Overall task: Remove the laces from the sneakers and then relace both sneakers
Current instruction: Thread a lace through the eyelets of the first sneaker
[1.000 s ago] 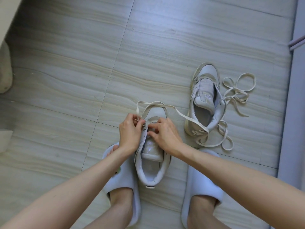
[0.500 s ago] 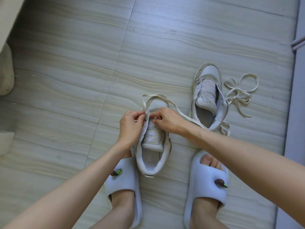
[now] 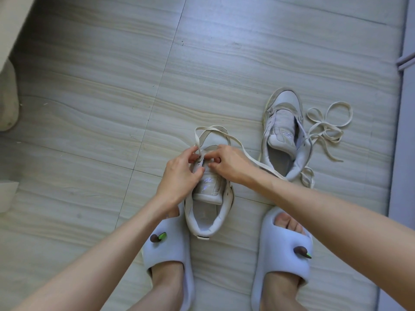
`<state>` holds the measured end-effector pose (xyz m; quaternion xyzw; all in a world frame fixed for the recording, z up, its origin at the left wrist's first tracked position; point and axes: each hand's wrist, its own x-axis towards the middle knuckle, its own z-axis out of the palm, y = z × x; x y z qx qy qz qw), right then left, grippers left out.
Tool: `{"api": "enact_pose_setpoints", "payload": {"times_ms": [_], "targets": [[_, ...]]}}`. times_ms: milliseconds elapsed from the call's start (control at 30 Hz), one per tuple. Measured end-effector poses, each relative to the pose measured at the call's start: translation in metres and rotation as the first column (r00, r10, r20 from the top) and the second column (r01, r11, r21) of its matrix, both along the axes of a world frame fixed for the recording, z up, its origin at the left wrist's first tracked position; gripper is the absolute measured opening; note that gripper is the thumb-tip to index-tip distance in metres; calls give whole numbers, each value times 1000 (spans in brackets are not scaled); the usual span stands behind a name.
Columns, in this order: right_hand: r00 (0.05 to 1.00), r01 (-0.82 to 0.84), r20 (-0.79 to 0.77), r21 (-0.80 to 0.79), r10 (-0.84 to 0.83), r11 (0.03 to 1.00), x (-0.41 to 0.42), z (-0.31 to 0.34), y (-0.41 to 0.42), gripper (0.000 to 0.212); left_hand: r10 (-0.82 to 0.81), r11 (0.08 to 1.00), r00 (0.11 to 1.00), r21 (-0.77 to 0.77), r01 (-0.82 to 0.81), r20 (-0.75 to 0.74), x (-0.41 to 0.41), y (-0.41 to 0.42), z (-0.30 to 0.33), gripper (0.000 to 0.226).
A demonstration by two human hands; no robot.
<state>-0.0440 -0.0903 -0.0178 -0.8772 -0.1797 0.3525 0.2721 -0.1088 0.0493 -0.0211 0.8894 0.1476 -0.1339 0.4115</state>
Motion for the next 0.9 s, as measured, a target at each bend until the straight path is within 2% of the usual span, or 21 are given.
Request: {"api": "enact_pose_setpoints", "payload": {"times_ms": [200, 267, 367, 467, 567, 633, 767, 900], "targets": [[984, -31, 172, -57, 40, 998, -7, -6, 4, 31, 119, 990, 993, -73, -120, -21, 2, 5, -1, 35], [978, 9, 207, -66, 5, 998, -8, -9, 7, 28, 131, 985, 991, -114, -132, -14, 1, 6, -2, 29], [962, 119, 256, -89, -93, 989, -12, -12, 12, 19, 151, 979, 988, -140, -151, -9, 0, 5, -2, 28], [947, 99, 318, -155, -45, 983, -16, -12, 18, 25, 180, 971, 983, -157, -182, -31, 0, 4, -2, 30], [954, 38, 297, -227, 33, 973, -16, -5, 19, 28, 189, 972, 981, -137, -192, -34, 0, 3, -2, 31], [965, 45, 261, -244, 21, 969, -16, 5, 14, 23, 190, 973, 981, -131, -192, -34, 0, 2, -3, 31], [971, 177, 203, -261, -125, 949, -23, 26, -16, 18, 190, 972, 981, -131, -193, -36, -1, 2, -5, 32], [940, 336, 164, -308, -299, 890, -28, 45, -56, 10, 200, 970, 979, -137, -203, -32, -1, 2, -6, 33]]}}
